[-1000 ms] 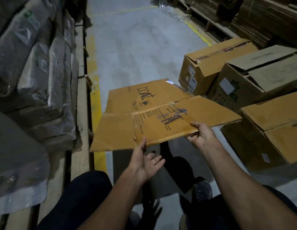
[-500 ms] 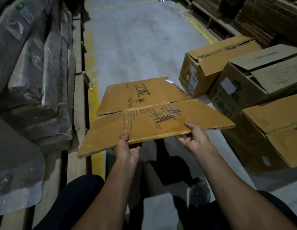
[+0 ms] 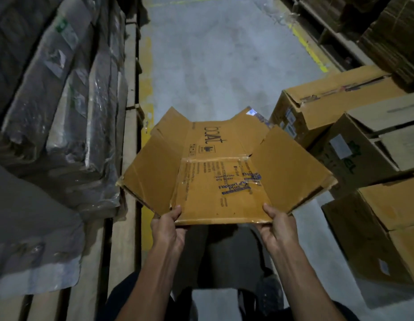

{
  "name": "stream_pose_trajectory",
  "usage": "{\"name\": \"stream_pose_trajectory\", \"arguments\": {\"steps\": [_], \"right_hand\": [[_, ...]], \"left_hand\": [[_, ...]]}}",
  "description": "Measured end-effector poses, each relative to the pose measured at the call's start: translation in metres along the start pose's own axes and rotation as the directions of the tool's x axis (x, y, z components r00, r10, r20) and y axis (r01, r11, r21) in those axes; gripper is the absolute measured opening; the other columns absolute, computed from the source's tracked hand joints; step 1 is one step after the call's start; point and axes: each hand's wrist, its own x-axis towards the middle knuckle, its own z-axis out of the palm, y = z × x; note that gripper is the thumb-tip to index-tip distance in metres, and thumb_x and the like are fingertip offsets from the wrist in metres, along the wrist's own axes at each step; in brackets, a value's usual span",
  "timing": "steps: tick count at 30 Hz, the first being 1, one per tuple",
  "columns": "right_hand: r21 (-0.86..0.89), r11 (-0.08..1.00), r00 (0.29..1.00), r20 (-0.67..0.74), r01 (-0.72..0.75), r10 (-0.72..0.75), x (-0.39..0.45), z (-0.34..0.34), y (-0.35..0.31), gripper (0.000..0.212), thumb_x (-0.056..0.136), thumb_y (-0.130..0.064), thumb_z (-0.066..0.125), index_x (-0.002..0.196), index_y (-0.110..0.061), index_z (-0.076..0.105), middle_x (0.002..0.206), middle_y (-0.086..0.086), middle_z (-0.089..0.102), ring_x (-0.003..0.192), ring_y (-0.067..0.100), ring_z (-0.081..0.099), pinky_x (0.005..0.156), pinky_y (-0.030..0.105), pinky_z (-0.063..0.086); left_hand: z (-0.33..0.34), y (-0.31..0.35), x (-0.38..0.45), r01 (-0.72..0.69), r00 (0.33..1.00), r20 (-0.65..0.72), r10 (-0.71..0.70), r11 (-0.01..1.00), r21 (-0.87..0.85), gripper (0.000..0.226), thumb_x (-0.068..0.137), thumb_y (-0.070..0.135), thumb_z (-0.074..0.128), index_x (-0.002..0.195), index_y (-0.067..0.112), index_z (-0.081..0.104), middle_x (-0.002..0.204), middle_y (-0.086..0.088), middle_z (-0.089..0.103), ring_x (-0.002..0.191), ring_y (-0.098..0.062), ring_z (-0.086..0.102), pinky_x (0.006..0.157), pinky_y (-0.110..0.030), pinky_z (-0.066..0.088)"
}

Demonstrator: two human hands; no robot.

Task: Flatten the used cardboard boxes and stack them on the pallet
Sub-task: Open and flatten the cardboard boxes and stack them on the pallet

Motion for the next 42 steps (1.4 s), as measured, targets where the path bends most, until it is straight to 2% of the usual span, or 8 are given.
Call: {"name": "stream_pose_trajectory", "arguments": {"steps": [6, 9, 15, 20, 26, 31, 35, 42], "right_hand": [[-0.018, 1.000, 1.000, 0.000, 0.015, -0.015, -0.073, 0.047, -0.068, 0.041, 0.094, 0.010, 0.054, 0.133, -0.002, 0.050, 0.122, 0.019, 0.064, 0.099, 0.037, 0.066, 0.052, 0.045, 0.059], [-0.017, 1.000, 1.000, -0.002, 0.016, -0.016, -0.117, 0.069, -0.104, 0.041, 0.095, 0.011, 0.052, 0.132, -0.005, 0.051, 0.123, 0.019, 0.064, 0.099, 0.036, 0.066, 0.058, 0.053, 0.061], [-0.045, 0.999, 0.999, 0.025, 0.027, -0.026, -0.198, 0.104, -0.177, 0.037, 0.095, 0.012, 0.050, 0.125, -0.011, 0.051, 0.123, 0.019, 0.062, 0.098, 0.038, 0.064, 0.057, 0.051, 0.058], [-0.073, 0.996, 0.994, 0.106, 0.042, -0.034, -0.233, 0.121, -0.243, 0.040, 0.094, 0.012, 0.051, 0.130, -0.005, 0.052, 0.112, 0.018, 0.064, 0.091, 0.037, 0.065, 0.046, 0.046, 0.058], [-0.145, 0.988, 0.969, 0.246, 0.050, -0.013, -0.256, 0.126, -0.331, 0.042, 0.092, 0.010, 0.056, 0.132, -0.003, 0.053, 0.115, 0.021, 0.067, 0.097, 0.038, 0.068, 0.084, 0.062, 0.056], [-0.164, 0.983, 0.933, 0.360, 0.082, -0.018, -0.284, 0.136, -0.384, 0.028, 0.091, 0.010, 0.057, 0.114, -0.004, 0.061, 0.110, 0.021, 0.069, 0.099, 0.039, 0.068, 0.086, 0.064, 0.055], [-0.127, 0.986, 0.895, 0.444, 0.111, -0.043, -0.307, 0.152, -0.407, 0.023, 0.090, 0.012, 0.056, 0.091, -0.010, 0.062, 0.104, 0.018, 0.069, 0.097, 0.039, 0.067, 0.083, 0.065, 0.054], [-0.089, 0.993, 0.808, 0.590, 0.076, -0.009, -0.329, 0.181, -0.418, 0.027, 0.092, 0.010, 0.055, 0.102, -0.013, 0.065, 0.107, 0.017, 0.072, 0.088, 0.035, 0.071, 0.074, 0.059, 0.058]], "left_hand": [[0.047, 0.051, -0.072, -0.015, 1.000, 0.021, 0.015, 1.000, -0.004, 0.043, 0.088, -0.014, 0.055, 0.130, -0.007, 0.053, 0.118, -0.028, 0.065, 0.100, -0.039, 0.066, 0.072, -0.049, 0.058], [0.069, 0.080, -0.117, 0.007, 1.000, 0.007, -0.007, 1.000, -0.011, 0.039, 0.088, -0.015, 0.055, 0.126, -0.007, 0.052, 0.116, -0.028, 0.064, 0.097, -0.041, 0.067, 0.066, -0.048, 0.058], [0.106, 0.121, -0.205, -0.005, 1.000, -0.008, 0.005, 0.999, -0.036, 0.043, 0.086, -0.016, 0.054, 0.126, -0.001, 0.049, 0.114, -0.028, 0.063, 0.096, -0.042, 0.066, 0.062, -0.050, 0.057], [0.148, 0.126, -0.268, -0.075, 0.997, -0.005, 0.075, 0.993, -0.094, 0.038, 0.083, -0.015, 0.056, 0.118, -0.001, 0.057, 0.113, -0.026, 0.066, 0.097, -0.041, 0.066, 0.056, -0.046, 0.058], [0.198, 0.109, -0.348, -0.192, 0.980, -0.002, 0.199, 0.943, -0.272, 0.037, 0.084, -0.014, 0.054, 0.119, -0.003, 0.061, 0.106, -0.026, 0.069, 0.087, -0.038, 0.069, 0.050, -0.040, 0.058], [0.227, 0.114, -0.410, -0.281, 0.957, -0.029, 0.288, 0.901, -0.331, 0.029, 0.083, -0.012, 0.058, 0.110, -0.004, 0.063, 0.099, -0.023, 0.069, 0.074, -0.033, 0.068, 0.046, -0.039, 0.057], [0.241, 0.130, -0.444, -0.309, 0.943, -0.005, 0.332, 0.871, -0.382, 0.012, 0.087, -0.010, 0.056, 0.092, -0.002, 0.063, 0.076, -0.016, 0.072, 0.059, -0.026, 0.070, 0.044, -0.035, 0.057], [0.246, 0.162, -0.488, -0.372, 0.909, 0.009, 0.417, 0.820, -0.434, 0.012, 0.091, -0.005, 0.058, 0.081, 0.003, 0.060, 0.056, -0.007, 0.068, 0.045, -0.018, 0.065, 0.040, -0.028, 0.054]]}}
